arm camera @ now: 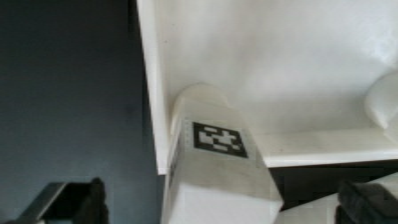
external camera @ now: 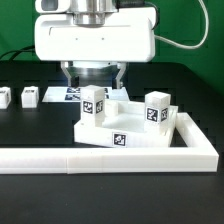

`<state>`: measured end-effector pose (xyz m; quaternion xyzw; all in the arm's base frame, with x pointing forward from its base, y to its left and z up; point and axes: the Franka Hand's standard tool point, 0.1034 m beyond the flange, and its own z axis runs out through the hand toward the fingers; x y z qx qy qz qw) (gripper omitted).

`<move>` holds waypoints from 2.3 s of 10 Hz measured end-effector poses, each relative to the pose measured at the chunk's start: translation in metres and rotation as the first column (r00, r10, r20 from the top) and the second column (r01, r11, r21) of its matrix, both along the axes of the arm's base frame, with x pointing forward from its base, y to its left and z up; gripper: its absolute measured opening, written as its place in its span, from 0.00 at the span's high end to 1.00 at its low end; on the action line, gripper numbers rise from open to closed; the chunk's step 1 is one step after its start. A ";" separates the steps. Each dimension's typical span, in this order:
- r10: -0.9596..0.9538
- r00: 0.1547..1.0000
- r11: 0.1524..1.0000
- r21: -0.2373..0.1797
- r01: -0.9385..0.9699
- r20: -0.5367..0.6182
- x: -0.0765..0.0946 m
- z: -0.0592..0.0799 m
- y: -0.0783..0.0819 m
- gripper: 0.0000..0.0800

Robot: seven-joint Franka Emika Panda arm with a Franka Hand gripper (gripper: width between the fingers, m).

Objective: Assemble square table

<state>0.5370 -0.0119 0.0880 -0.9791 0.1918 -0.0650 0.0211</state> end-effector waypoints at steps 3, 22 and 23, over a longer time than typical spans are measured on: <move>0.062 0.998 0.998 -0.017 -0.062 -0.010 -0.020 -0.011 -0.002 0.19; 0.015 1.000 0.999 -0.041 -0.015 -0.016 -0.049 -0.054 0.002 0.19; -0.008 1.000 0.999 -0.034 0.008 -0.014 -0.050 -0.055 -0.002 0.19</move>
Offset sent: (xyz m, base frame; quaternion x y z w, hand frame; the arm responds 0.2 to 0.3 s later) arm -0.0309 0.0016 -0.0172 0.0202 -0.0149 -0.0018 0.9997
